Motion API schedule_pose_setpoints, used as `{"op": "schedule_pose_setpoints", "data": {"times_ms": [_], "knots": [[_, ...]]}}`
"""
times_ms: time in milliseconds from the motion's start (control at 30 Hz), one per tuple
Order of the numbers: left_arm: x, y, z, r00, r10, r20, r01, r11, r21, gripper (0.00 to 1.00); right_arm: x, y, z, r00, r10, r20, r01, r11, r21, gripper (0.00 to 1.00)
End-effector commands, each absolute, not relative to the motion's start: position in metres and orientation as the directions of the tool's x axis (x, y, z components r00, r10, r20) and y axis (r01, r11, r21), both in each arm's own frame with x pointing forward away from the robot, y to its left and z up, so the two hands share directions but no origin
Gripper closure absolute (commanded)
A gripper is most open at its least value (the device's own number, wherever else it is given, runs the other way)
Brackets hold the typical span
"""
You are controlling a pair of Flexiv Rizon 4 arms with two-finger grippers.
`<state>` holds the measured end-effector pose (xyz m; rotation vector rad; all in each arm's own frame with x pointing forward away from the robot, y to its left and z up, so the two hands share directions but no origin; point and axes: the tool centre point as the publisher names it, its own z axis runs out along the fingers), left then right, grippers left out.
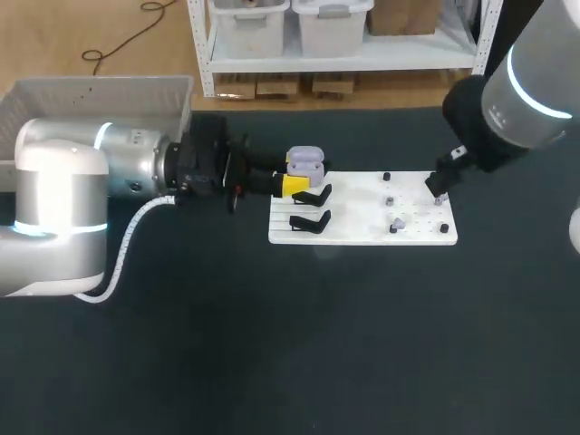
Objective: Pick up each earbud case from the left stands, insert the matching earbuds, close the lid, and place the case in the box.
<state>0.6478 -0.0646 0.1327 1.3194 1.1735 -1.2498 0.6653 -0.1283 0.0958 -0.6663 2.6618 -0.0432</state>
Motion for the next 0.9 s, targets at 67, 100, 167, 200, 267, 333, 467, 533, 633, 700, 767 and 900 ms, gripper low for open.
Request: {"op": "schedule_pose_setpoints", "data": {"times_ms": [67,100,167,200,267,333,467,533,633,700,767,900], "knots": [[0.65,-0.064,0.13,0.018,0.032,-0.999,0.994,-0.108,0.014,1.0,0.665,-0.127,0.091,-0.808,-0.457,-0.372,-0.438,0.888,-0.14,0.0],[0.65,-0.064,0.13,0.018,0.032,-0.999,0.994,-0.108,0.014,1.0,0.665,-0.127,0.091,-0.808,-0.457,-0.372,-0.438,0.888,-0.14,0.0],[0.65,-0.064,0.13,0.018,0.032,-0.999,0.994,-0.108,0.014,1.0,0.665,-0.127,0.091,-0.808,-0.457,-0.372,-0.438,0.888,-0.14,0.0],[0.65,-0.064,0.13,0.018,0.032,-0.999,0.994,-0.108,0.014,1.0,0.665,-0.127,0.091,-0.808,-0.457,-0.372,-0.438,0.888,-0.14,0.0],[0.65,-0.064,0.13,0.018,0.032,-0.999,0.994,-0.108,0.014,1.0,0.665,-0.127,0.091,-0.808,-0.457,-0.372,-0.438,0.888,-0.14,0.0],[0.65,-0.064,0.13,0.018,0.032,-0.999,0.994,-0.108,0.014,1.0,0.665,-0.127,0.091,-0.808,-0.457,-0.372,-0.438,0.888,-0.14,0.0],[0.65,-0.064,0.13,0.018,0.032,-0.999,0.994,-0.108,0.014,1.0,0.665,-0.127,0.091,-0.808,-0.457,-0.372,-0.438,0.888,-0.14,0.0],[0.65,-0.064,0.13,0.018,0.032,-0.999,0.994,-0.108,0.014,1.0,0.665,-0.127,0.091,-0.808,-0.457,-0.372,-0.438,0.888,-0.14,0.0],[0.65,-0.064,0.13,0.018,0.032,-0.999,0.994,-0.108,0.014,1.0,0.665,-0.127,0.091,-0.808,-0.457,-0.372,-0.438,0.888,-0.14,0.0],[0.65,-0.064,0.13,0.018,0.032,-0.999,0.994,-0.108,0.014,1.0,0.665,-0.127,0.091,-0.808,-0.457,-0.372,-0.438,0.888,-0.14,0.0],[0.65,-0.064,0.13,0.018,0.032,-0.999,0.994,-0.108,0.014,1.0,0.665,-0.127,0.091,-0.808,-0.457,-0.372,-0.438,0.888,-0.14,0.0],[0.65,-0.064,0.13,0.018,0.032,-0.999,0.994,-0.108,0.014,1.0,0.676,-0.13,0.089,-0.802,-0.47,-0.367,-0.444,0.882,-0.16,0.0]]}}
